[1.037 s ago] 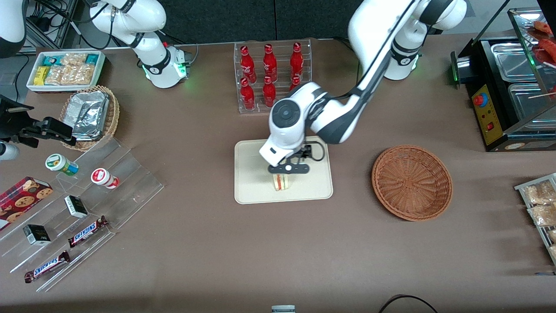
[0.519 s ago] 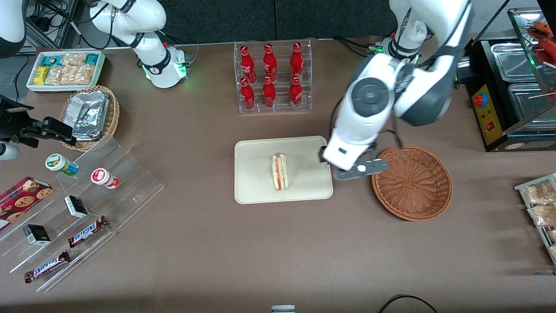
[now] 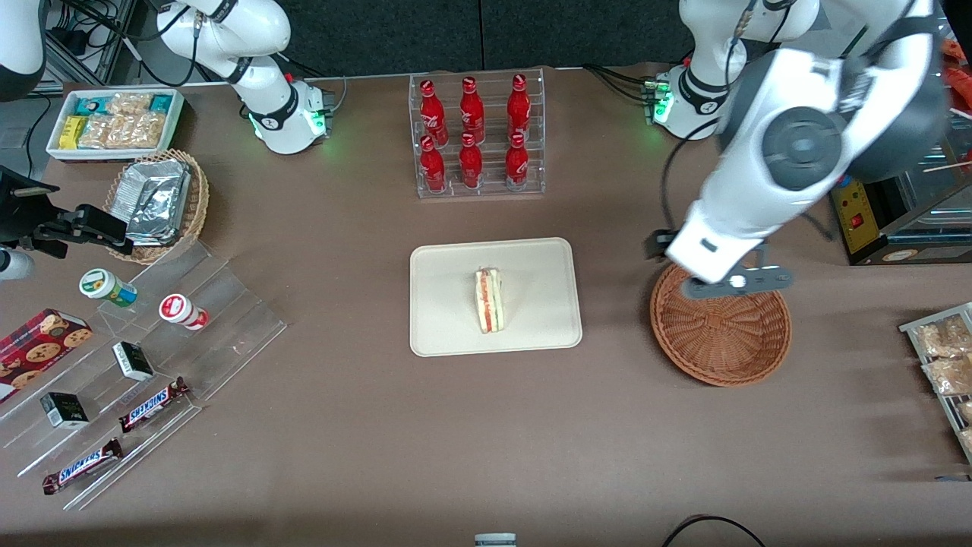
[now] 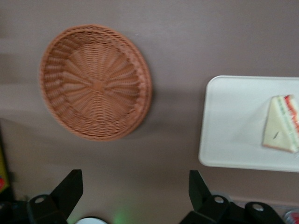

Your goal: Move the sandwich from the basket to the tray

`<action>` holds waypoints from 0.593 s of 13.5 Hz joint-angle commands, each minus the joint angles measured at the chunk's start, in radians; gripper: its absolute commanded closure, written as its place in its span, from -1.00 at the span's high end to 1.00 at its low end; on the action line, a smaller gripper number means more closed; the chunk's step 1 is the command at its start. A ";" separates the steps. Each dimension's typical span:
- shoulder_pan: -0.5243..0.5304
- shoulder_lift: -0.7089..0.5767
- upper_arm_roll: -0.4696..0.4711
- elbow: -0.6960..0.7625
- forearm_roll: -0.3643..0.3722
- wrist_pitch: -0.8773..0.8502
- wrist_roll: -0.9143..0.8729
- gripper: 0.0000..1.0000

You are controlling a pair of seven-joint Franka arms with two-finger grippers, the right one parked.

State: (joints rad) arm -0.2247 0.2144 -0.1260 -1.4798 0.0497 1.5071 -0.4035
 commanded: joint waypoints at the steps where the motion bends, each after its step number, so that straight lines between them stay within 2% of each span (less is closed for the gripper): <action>1: 0.060 -0.056 -0.012 -0.030 -0.013 -0.036 0.092 0.99; 4: 0.120 -0.098 -0.011 -0.037 -0.048 -0.059 0.219 0.99; 8: 0.140 -0.157 0.006 -0.036 -0.048 -0.105 0.246 0.99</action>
State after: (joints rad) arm -0.0961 0.1166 -0.1248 -1.4869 0.0156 1.4298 -0.1774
